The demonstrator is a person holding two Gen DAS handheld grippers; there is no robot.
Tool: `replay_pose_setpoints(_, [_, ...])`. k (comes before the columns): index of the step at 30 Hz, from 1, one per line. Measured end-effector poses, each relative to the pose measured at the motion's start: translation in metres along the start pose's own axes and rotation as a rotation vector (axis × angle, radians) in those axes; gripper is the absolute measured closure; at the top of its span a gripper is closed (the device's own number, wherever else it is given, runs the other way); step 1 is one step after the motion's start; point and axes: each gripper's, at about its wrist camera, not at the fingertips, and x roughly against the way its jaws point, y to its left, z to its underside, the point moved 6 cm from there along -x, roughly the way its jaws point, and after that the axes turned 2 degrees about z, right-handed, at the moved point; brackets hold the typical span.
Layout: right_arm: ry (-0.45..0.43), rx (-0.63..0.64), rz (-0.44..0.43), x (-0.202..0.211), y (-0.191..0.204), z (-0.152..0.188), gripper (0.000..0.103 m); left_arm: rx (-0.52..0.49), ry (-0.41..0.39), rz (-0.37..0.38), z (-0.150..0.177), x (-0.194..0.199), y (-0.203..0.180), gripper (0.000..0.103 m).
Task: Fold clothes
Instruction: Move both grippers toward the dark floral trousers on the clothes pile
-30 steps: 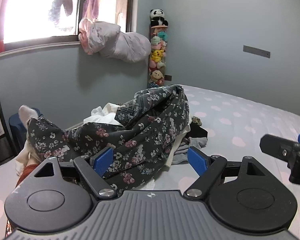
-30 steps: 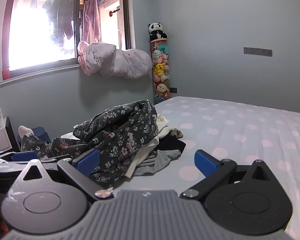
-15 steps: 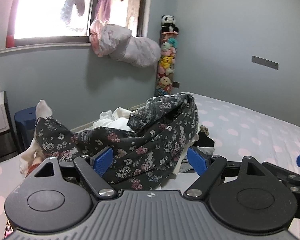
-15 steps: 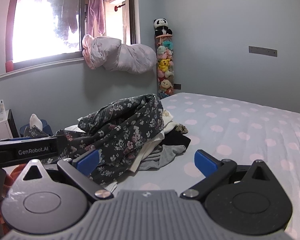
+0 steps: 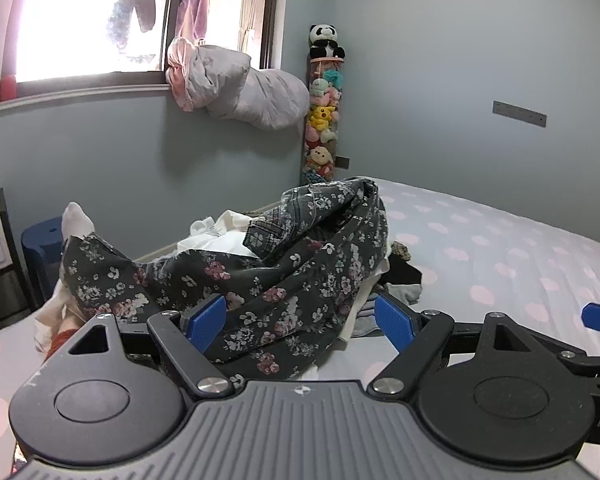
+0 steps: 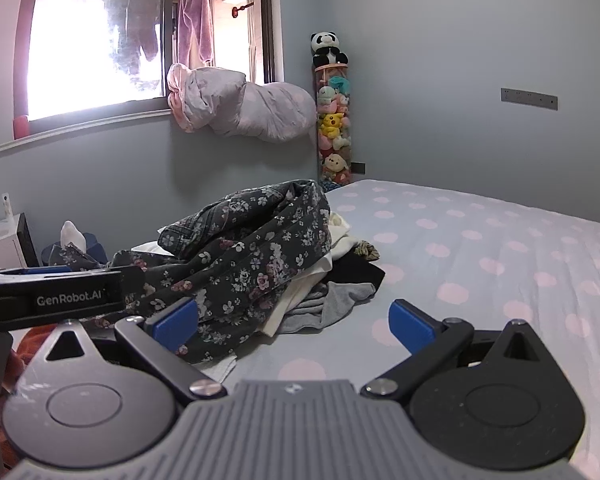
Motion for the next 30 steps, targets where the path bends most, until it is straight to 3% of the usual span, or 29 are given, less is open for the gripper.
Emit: replay_pose_setpoints(30, [-0.036,-0.016,-0.071,0.001,0.015,-0.005,0.001,0.034,0.039,-0.013,0.003,-0.004,0.007,0.022])
